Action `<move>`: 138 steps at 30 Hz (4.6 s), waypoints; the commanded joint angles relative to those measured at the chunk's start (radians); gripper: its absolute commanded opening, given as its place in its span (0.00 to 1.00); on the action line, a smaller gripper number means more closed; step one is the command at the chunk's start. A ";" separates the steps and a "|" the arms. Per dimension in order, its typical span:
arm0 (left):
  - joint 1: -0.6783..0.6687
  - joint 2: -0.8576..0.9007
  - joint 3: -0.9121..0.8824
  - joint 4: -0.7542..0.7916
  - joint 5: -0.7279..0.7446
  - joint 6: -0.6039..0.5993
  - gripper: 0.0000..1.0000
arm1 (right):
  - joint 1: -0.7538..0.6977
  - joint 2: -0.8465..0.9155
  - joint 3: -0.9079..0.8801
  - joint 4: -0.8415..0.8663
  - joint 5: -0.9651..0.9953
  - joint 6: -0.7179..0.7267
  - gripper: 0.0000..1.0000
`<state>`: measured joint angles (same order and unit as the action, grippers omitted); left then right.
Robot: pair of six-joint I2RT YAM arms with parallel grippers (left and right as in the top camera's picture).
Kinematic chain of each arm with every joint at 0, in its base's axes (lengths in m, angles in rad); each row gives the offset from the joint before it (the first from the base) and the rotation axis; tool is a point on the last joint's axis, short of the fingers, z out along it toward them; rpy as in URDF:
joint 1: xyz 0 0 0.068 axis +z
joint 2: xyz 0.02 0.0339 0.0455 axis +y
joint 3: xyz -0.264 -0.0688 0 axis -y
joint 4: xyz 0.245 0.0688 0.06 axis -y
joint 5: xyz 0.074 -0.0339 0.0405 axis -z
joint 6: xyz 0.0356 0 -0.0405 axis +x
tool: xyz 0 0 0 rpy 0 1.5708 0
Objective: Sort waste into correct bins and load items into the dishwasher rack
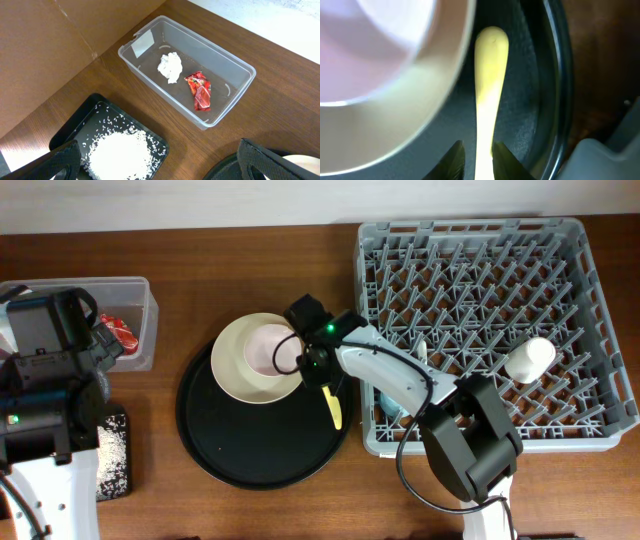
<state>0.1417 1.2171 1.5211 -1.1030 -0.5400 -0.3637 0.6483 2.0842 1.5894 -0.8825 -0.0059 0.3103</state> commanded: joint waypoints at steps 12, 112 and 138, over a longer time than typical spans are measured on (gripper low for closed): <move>0.003 -0.006 0.008 0.002 -0.014 -0.014 1.00 | 0.000 0.000 -0.230 0.214 -0.028 0.023 0.10; 0.003 -0.006 0.008 0.002 -0.014 -0.014 0.99 | 0.143 -0.080 -0.290 0.076 0.019 0.257 0.33; 0.003 -0.006 0.008 0.002 -0.014 -0.014 0.99 | 0.103 -0.227 -0.196 -0.036 0.068 0.264 0.22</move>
<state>0.1417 1.2175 1.5211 -1.1030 -0.5400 -0.3637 0.7654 1.9305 1.3720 -0.9104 0.0288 0.5720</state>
